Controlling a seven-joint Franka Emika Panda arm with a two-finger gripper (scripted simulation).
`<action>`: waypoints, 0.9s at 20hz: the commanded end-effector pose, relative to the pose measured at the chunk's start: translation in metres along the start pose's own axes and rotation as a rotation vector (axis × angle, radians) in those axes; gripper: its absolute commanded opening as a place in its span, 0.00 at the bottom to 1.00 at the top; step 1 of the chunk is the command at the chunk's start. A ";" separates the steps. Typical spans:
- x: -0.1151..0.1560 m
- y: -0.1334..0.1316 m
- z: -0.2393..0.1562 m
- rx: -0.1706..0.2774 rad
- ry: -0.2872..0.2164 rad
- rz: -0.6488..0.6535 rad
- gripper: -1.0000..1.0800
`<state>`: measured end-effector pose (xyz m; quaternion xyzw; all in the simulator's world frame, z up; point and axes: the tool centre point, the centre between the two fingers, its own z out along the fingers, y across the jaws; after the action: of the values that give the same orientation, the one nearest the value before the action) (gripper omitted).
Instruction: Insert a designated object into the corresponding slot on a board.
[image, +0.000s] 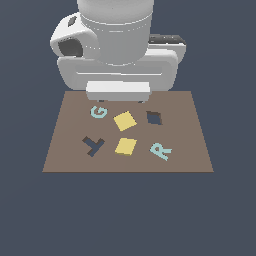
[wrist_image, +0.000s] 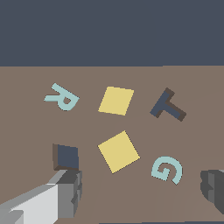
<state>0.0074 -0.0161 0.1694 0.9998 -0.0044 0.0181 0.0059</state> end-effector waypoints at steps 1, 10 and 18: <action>0.000 0.000 0.000 0.000 0.000 0.000 0.96; 0.002 0.002 0.004 0.002 -0.001 -0.052 0.96; 0.009 0.005 0.016 0.005 -0.002 -0.188 0.96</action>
<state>0.0151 -0.0204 0.1564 0.9971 0.0743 0.0166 0.0051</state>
